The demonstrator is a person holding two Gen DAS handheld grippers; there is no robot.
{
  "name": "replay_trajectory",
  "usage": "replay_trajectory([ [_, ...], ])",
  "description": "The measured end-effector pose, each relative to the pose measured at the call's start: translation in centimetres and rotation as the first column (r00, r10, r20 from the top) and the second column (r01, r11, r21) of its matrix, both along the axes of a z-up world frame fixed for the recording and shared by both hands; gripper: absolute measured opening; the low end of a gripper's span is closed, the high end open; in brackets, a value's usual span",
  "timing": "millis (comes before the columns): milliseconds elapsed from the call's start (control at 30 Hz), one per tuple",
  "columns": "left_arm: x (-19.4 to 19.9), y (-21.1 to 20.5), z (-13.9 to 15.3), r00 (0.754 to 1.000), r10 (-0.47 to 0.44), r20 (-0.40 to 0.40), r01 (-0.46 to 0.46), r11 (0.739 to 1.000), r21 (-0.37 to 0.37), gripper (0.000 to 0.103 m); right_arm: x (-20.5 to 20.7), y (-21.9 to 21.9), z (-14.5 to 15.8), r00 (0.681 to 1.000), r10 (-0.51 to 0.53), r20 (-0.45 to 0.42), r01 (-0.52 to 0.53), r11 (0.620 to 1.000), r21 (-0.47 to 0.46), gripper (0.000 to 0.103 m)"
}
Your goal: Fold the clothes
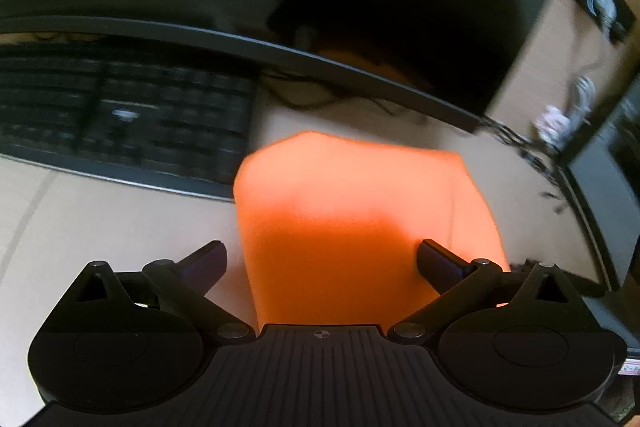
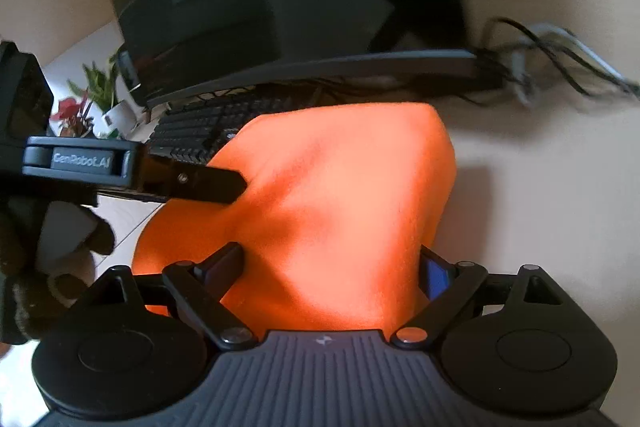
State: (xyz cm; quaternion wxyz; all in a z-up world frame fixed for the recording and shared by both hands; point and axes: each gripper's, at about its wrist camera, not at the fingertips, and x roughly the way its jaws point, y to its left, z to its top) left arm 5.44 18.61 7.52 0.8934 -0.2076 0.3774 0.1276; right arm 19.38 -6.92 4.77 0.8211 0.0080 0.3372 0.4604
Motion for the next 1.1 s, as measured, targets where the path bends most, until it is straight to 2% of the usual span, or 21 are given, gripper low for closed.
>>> replay_trajectory([
  [133,-0.4,1.3,0.5,1.0,0.007,0.004,-0.007,1.0,0.007,0.103,0.5,0.8,0.8,0.997,0.019,0.081,-0.015,0.999,-0.048,0.091],
  [233,-0.8,1.6,1.6,0.999,0.011,0.031,-0.012,1.0,0.023,0.103,-0.3,-0.4,1.8,0.981,-0.038,0.188,0.063,0.99,-0.128,0.095],
  [367,-0.5,1.4,4.3,0.986,-0.038,0.165,0.035,0.999,0.018,0.103,-3.4,-3.2,3.7,0.961,0.002,0.277,0.033,0.992,-0.12,0.095],
  [467,1.7,1.5,4.7,0.968,-0.115,0.223,0.128,0.991,-0.045,0.103,-5.6,-3.8,3.8,0.96,0.069,0.27,-0.039,0.992,-0.117,0.095],
  [600,5.2,2.6,0.4,0.99,-0.088,0.11,0.104,0.983,-0.148,0.103,-8.0,-2.5,1.4,0.952,0.155,0.263,-0.1,0.973,-0.209,0.095],
  [667,4.2,2.4,0.9,0.989,-0.083,0.125,0.099,0.986,-0.131,0.103,-9.0,-2.0,0.7,0.929,0.198,0.314,-0.112,0.956,-0.27,0.095],
  [733,3.2,2.2,1.5,0.987,-0.078,0.141,0.094,0.989,-0.114,0.103,-10.0,-1.5,-0.1,0.891,0.241,0.385,-0.105,0.934,-0.342,0.095],
  [800,2.2,2.0,2.0,0.985,-0.073,0.156,0.089,0.991,-0.096,0.103,-10.4,-1.0,-0.5,0.847,0.248,0.47,-0.054,0.92,-0.388,0.093],
  [867,1.2,1.8,2.6,0.983,-0.069,0.172,0.083,0.993,-0.079,0.103,-9.9,-0.9,0.5,0.843,0.213,0.495,-0.034,0.938,-0.346,0.091],
  [1000,-0.8,1.4,3.7,0.977,-0.06,0.203,0.071,0.996,-0.045,0.103,-9.1,-1.1,2.6,0.854,0.144,0.499,-0.014,0.967,-0.256,0.091],
  [1100,-3.6,0.7,3.9,0.982,-0.016,0.188,0.019,1.0,-0.013,0.103,-8.5,-1.7,1.3,0.872,0.209,0.443,-0.045,0.935,-0.353,0.091],
])
